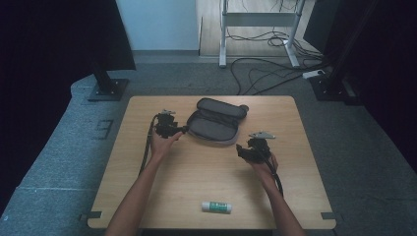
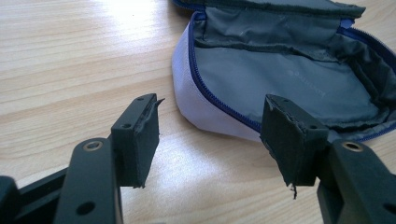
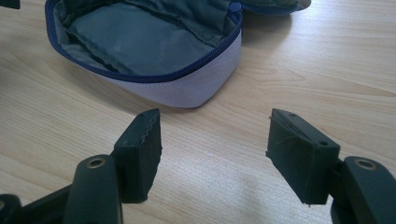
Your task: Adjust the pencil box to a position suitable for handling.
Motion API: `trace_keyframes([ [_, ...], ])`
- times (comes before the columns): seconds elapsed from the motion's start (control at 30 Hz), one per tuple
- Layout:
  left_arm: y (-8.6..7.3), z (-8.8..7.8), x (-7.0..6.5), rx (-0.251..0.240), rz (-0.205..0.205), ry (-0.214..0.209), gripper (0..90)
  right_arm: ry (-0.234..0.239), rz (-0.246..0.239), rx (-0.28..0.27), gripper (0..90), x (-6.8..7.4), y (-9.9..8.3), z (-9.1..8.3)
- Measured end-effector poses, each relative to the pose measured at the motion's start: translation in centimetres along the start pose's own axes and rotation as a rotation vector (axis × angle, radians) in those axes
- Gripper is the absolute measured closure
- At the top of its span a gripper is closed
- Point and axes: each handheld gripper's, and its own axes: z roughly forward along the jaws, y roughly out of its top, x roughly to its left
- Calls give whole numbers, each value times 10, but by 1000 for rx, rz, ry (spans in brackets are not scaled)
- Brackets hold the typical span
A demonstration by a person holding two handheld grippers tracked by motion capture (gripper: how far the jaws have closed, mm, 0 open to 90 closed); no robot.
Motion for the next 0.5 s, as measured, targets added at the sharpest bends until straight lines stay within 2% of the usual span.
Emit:
trace_keyframes([
  [0.13,5,4,-2,13,11,-4,371,0,-1,1,346,0,0,1],
  [0.27,15,8,-6,0,17,-3,370,0,-3,0,347,2,2,3],
  [0.33,20,13,-6,-2,22,7,372,-2,-6,-2,347,3,5,3],
  [0.5,25,32,-2,35,13,20,373,1,-8,-6,347,3,8,4],
])
